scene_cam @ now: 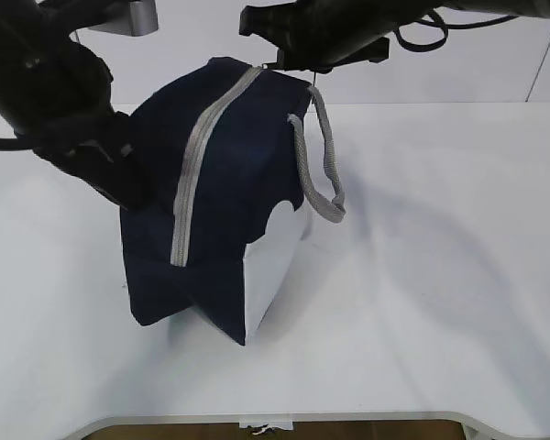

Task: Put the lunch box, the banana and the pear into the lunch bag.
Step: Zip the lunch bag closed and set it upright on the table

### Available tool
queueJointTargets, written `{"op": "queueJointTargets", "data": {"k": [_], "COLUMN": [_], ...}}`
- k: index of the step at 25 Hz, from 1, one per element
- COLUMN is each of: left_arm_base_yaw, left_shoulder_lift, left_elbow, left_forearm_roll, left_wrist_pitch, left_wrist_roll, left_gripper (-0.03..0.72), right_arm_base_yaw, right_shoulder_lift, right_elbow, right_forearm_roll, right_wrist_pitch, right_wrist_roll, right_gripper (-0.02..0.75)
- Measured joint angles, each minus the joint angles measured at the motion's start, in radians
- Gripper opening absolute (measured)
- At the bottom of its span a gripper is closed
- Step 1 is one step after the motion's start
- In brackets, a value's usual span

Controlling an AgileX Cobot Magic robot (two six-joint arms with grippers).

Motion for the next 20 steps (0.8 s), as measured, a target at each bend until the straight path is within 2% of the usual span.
{"op": "queueJointTargets", "data": {"k": [3, 6, 13, 20], "left_arm_base_yaw": [0.000, 0.000, 0.000, 0.000], "left_shoulder_lift": [-0.003, -0.003, 0.019, 0.191], "left_elbow": [-0.005, -0.050, -0.211, -0.375], "left_forearm_roll": [0.000, -0.002, -0.032, -0.035], "left_wrist_pitch": [0.020, 0.046, 0.032, -0.007], "left_wrist_roll": [-0.060, -0.118, -0.145, -0.145], "left_gripper": [0.359, 0.436, 0.456, 0.456], "right_arm_base_yaw": [0.000, 0.000, 0.000, 0.000], "right_shoulder_lift": [0.000, 0.000, 0.000, 0.000], "right_elbow": [-0.001, -0.001, -0.001, -0.001], "right_forearm_roll": [0.057, 0.072, 0.074, 0.076], "right_wrist_pitch": [0.003, 0.007, 0.011, 0.013], "right_wrist_roll": [-0.044, -0.059, -0.086, -0.110], "right_gripper": [0.001, 0.001, 0.001, 0.001]}}
